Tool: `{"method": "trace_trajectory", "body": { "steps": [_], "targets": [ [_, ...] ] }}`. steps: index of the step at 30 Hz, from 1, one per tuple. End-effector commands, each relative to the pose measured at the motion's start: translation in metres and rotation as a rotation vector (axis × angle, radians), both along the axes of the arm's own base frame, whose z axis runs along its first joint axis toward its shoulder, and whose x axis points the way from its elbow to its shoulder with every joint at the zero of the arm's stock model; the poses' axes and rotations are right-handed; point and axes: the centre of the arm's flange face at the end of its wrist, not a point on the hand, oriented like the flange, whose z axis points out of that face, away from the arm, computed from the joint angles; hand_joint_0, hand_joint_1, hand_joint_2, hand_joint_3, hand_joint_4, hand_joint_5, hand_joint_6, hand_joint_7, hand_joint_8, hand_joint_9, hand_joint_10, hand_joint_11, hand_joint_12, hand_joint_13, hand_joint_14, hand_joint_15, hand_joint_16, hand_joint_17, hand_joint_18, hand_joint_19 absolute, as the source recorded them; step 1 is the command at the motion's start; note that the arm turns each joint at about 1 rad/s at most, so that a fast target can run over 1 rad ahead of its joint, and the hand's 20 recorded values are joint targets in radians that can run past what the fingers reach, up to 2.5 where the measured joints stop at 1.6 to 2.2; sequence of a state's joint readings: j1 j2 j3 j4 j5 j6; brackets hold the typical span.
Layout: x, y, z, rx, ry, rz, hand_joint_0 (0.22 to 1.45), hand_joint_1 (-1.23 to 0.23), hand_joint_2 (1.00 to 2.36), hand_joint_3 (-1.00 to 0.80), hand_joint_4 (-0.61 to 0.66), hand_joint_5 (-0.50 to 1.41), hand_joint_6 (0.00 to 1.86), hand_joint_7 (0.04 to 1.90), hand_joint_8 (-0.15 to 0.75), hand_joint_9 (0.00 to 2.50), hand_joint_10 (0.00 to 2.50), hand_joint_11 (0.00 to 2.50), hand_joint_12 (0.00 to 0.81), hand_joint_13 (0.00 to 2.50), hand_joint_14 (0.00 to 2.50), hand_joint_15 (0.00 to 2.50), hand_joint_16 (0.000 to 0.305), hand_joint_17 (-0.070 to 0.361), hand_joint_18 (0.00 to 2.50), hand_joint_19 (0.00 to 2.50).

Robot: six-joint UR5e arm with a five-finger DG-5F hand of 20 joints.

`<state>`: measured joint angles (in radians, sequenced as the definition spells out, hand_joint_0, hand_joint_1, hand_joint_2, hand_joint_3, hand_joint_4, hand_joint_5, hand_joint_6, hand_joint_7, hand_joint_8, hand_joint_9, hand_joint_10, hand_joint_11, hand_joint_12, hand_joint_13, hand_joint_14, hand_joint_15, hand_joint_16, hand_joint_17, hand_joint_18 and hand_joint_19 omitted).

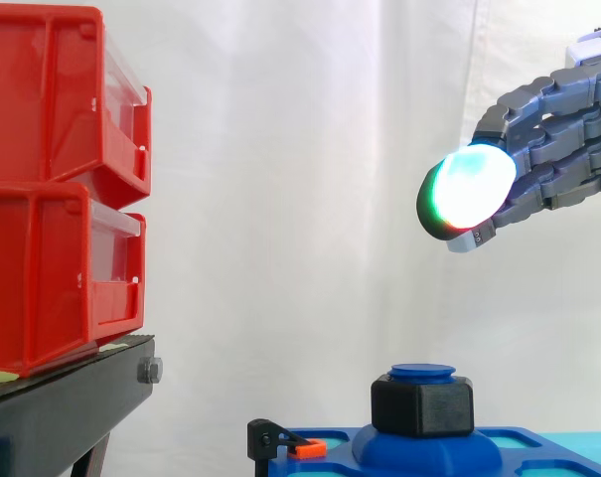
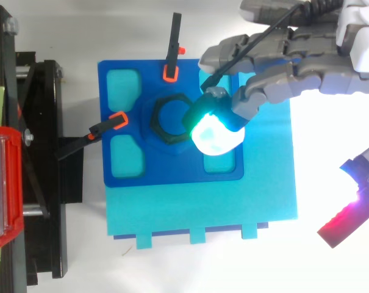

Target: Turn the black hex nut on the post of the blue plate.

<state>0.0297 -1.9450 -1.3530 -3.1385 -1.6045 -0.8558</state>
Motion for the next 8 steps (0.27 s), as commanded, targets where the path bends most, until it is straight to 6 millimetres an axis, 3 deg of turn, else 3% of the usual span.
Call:
{"method": "trace_trajectory", "body": {
  "steps": [1,4,8],
  "targets": [
    [0.0,-0.0004,-0.0001,0.0,0.0,-0.001,0.45,-0.54,1.0,-0.5,0.14,-0.2,0.5,0.58,0.165,0.12,0.0,0.0,0.334,0.0,0.0,0.0,0.058,0.13,0.0,0.0],
    [0.0001,0.0006,-0.0001,0.0,0.0,0.001,0.45,-0.54,1.0,-0.5,0.13,-0.2,0.5,0.51,0.165,0.14,0.0,0.0,0.336,0.0,0.0,0.0,0.058,0.131,0.0,0.0],
    [0.0001,0.0006,-0.0001,0.0,0.0,0.001,0.45,-0.55,1.0,-0.5,0.13,-0.2,0.5,0.58,0.162,0.12,0.0,0.0,0.335,0.0,0.0,0.0,0.058,0.13,0.0,0.0]
  ]
}}
